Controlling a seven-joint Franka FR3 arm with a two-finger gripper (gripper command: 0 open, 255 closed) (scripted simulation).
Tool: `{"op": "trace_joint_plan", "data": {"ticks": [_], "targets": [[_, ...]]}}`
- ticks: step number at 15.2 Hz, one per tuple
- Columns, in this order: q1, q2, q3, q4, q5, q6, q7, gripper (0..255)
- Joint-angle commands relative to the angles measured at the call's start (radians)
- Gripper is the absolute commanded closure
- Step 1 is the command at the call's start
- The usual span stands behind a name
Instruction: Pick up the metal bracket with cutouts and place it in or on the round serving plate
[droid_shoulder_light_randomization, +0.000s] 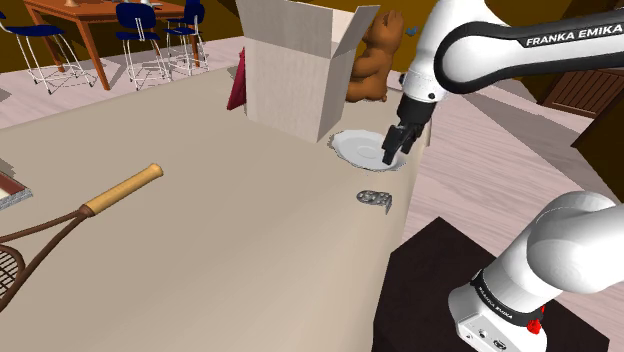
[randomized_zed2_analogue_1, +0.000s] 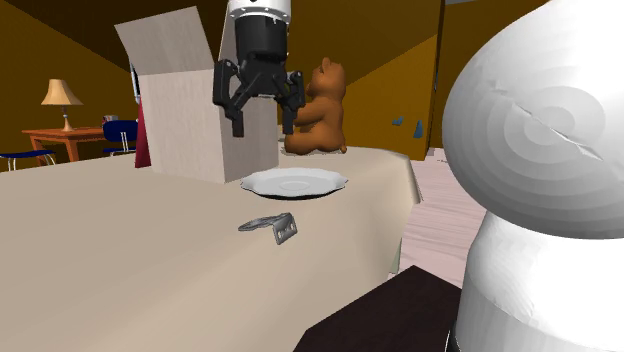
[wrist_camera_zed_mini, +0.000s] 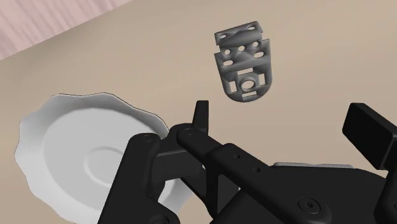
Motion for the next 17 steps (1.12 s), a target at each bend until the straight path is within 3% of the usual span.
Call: {"op": "trace_joint_plan", "data": {"ticks": [1, 6, 14, 17], "targets": [[0.000, 0.062, 0.019, 0.001, 0.001, 0.082, 0.022, 0], [-0.006, 0.240, 0.065, 0.015, -0.016, 0.287, 0.085, 0], [-0.009, 0.320, 0.073, -0.030, -0.023, 0.413, 0.093, 0], [-0.009, 0.320, 0.073, -0.030, -0.023, 0.413, 0.093, 0]]}}
